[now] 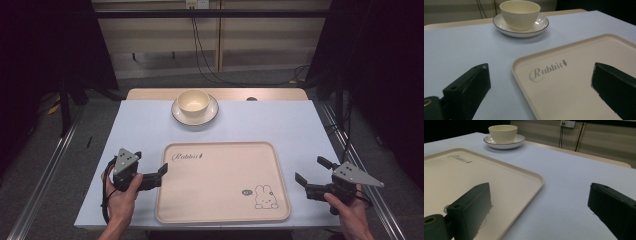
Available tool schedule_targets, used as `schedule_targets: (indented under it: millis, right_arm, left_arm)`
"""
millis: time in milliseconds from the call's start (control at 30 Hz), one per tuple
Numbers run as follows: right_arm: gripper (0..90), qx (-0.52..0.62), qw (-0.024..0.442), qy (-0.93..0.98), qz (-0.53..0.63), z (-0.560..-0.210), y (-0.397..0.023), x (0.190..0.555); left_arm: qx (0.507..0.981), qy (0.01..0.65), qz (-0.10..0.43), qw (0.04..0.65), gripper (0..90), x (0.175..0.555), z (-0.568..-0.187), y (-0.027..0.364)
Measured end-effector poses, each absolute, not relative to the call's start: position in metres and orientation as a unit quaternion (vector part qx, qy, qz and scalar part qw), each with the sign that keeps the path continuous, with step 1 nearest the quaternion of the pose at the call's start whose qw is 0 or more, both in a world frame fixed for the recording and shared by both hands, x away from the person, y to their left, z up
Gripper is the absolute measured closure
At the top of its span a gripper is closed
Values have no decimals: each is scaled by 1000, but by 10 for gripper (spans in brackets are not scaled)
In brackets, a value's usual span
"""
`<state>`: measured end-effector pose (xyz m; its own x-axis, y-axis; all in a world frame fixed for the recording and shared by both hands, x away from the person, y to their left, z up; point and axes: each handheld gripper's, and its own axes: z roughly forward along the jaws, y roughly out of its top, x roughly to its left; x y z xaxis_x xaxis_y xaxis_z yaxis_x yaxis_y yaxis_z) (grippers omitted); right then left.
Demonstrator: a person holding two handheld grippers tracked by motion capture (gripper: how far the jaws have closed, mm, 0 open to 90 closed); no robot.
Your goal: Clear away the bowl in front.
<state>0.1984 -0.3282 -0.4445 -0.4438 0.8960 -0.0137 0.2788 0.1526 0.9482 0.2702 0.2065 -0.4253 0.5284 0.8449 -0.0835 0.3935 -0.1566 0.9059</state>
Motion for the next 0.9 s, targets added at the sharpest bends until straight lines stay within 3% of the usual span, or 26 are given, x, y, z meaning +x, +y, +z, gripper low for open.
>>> schedule_targets:
  millis: [900]
  right_arm:
    - [34,420,315,688,501,-444,-329,199]
  left_arm:
    - [752,394,224,479,27,322,-404,172]
